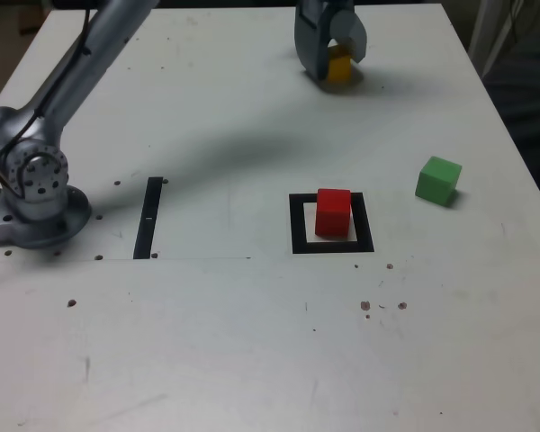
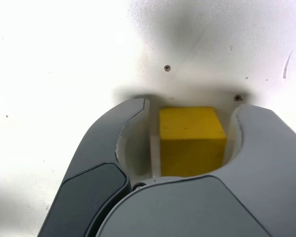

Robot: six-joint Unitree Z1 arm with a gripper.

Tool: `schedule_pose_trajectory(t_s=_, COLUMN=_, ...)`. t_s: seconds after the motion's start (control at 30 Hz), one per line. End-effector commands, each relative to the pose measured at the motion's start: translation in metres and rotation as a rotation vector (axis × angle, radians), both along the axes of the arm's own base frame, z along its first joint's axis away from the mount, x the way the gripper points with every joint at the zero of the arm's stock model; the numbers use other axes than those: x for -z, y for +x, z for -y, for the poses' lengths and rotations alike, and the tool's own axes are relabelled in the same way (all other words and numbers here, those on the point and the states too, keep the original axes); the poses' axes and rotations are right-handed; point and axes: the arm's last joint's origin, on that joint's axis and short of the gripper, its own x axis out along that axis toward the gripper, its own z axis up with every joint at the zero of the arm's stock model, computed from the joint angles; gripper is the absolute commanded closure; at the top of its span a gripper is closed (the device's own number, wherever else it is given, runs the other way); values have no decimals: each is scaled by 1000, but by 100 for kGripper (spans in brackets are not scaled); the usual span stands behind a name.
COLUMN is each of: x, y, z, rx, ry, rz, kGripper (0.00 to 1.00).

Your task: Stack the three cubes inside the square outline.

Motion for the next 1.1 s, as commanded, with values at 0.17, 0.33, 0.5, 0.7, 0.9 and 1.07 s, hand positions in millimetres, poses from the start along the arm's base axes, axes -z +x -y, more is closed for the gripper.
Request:
schedule_pose_trajectory(t_s=0.17, x=1, y=2, z=5, rx=32, ry=-13, rz=-12, kGripper=71)
schedule_pose_trajectory(t_s=0.33, x=-4, y=1, z=11, rx=74, ry=-18, rz=-20, kGripper=71)
schedule_pose_trajectory(t_s=0.5, x=-18, y=-2, z=27, rx=140, ry=-25, rz=-31, kGripper=71)
schedule_pose_trajectory(t_s=0.7, x=-46, y=-11, z=62, rx=211, ry=-29, rz=-36, kGripper=71)
schedule_pose_trajectory(t_s=0.9, x=-70, y=-24, z=102, rx=276, ry=-39, rz=-35, kGripper=71)
schedule_pose_trajectory(t_s=1.07, x=-83, y=-31, z=136, rx=333, ry=-48, rz=-12, kGripper=71)
